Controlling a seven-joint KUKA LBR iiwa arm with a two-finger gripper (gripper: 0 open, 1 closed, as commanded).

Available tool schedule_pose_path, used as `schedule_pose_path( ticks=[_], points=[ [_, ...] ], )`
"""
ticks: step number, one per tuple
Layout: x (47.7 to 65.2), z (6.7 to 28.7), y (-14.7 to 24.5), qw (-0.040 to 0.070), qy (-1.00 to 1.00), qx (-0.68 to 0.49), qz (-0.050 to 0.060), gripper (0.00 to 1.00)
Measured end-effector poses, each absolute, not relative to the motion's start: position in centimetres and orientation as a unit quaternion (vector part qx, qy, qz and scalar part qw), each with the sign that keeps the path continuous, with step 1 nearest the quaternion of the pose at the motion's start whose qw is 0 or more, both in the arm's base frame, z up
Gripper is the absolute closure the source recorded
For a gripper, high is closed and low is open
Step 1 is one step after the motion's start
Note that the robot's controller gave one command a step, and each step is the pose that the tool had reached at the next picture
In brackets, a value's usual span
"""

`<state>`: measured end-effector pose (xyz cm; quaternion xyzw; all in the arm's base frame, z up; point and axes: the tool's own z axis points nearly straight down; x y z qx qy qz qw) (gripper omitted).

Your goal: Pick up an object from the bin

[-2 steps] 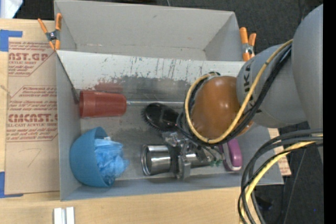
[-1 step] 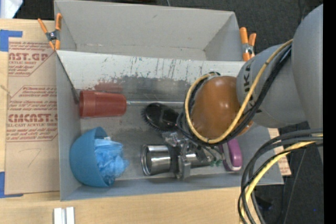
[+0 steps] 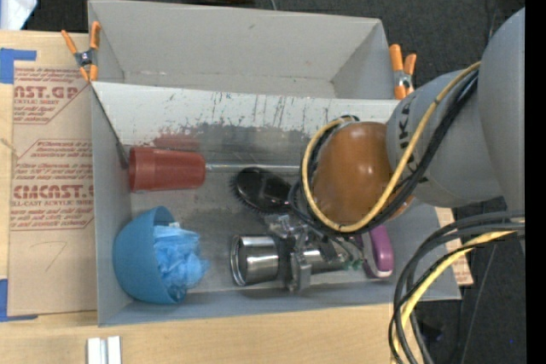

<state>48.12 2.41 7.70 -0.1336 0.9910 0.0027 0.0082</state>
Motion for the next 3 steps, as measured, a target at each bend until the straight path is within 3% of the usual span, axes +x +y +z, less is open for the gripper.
schedule_pose_path(
  ticks=[2,3],
  points=[
    [47.9,9.3,2.5,0.006,0.991,-0.134,0.003,1.00],
    [47.8,14.5,2.5,0.005,0.991,-0.134,0.003,1.00]
  ],
)
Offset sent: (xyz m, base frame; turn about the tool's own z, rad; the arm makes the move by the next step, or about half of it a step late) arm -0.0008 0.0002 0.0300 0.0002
